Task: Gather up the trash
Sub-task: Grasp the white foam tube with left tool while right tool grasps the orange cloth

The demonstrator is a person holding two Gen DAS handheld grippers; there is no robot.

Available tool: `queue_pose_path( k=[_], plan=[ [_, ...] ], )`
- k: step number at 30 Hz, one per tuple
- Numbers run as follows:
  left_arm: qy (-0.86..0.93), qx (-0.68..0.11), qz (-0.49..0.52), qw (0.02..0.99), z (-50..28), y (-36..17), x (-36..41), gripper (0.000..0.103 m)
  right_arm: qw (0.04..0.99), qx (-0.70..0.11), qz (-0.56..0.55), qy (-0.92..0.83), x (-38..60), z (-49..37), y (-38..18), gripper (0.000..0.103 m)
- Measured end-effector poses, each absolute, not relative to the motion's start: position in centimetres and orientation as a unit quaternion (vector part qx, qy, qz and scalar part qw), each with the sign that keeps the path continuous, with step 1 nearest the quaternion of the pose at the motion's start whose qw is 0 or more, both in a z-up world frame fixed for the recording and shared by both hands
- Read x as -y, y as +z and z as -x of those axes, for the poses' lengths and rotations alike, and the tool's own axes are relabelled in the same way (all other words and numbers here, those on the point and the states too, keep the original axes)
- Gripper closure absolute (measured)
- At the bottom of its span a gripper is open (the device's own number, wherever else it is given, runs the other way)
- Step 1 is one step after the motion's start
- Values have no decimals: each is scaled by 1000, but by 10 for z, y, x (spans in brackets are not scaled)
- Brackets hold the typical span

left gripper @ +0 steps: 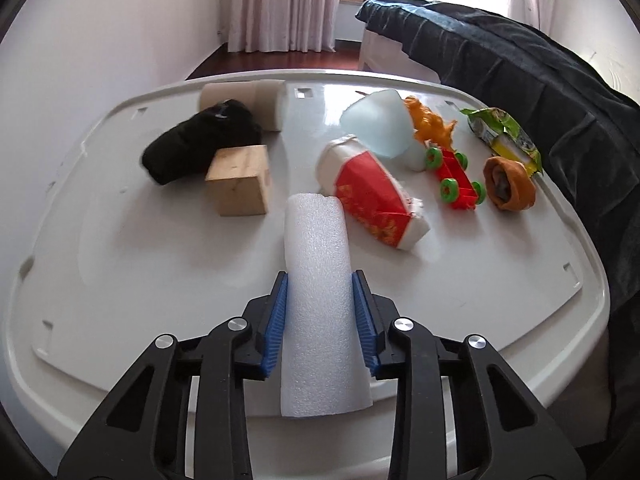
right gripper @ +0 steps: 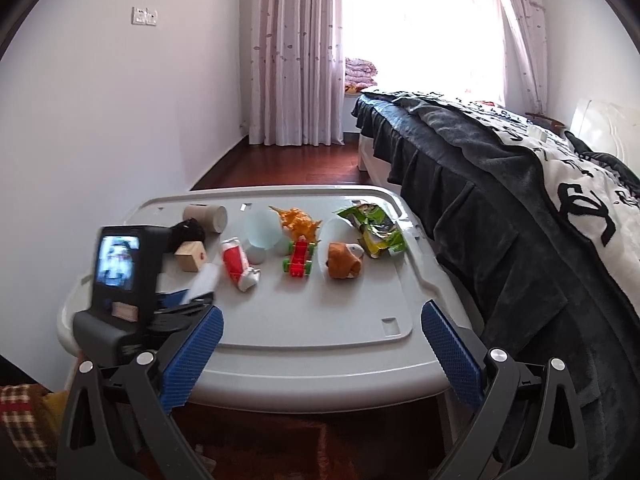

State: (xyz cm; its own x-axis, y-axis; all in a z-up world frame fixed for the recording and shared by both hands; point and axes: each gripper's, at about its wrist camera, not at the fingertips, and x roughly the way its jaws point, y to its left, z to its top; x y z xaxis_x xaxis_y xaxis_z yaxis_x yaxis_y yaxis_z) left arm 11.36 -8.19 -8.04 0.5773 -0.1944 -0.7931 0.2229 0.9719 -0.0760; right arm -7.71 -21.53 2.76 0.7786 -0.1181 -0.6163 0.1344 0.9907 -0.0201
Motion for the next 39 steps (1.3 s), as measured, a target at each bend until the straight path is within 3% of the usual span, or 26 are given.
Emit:
queue_pose_path(
  k=[8, 17, 25, 28, 30, 39],
  plan=[
    [-121, -414, -10, 902, -76, -51, 51, 72, 934, -346, -11, -83, 226, 18, 16, 5],
    [-148, -373, -14, 916, -48, -30, 45, 72, 919, -375, 35, -117, 238, -80, -35, 5],
    [-157, -380, 3, 912, -52, -32, 40, 72, 900, -414, 11, -135, 262, -122, -73, 5],
    [-158, -379, 8, 912, -53, -32, 39, 72, 893, -430, 7, -131, 265, -132, -81, 14],
    [-159, -380, 10, 911, -53, -32, 39, 72, 884, -451, -6, -123, 270, -139, -87, 61],
    [-163, -381, 14, 910, -51, -32, 38, 72, 895, -430, -19, -118, 265, -105, -70, 66]
  ],
)
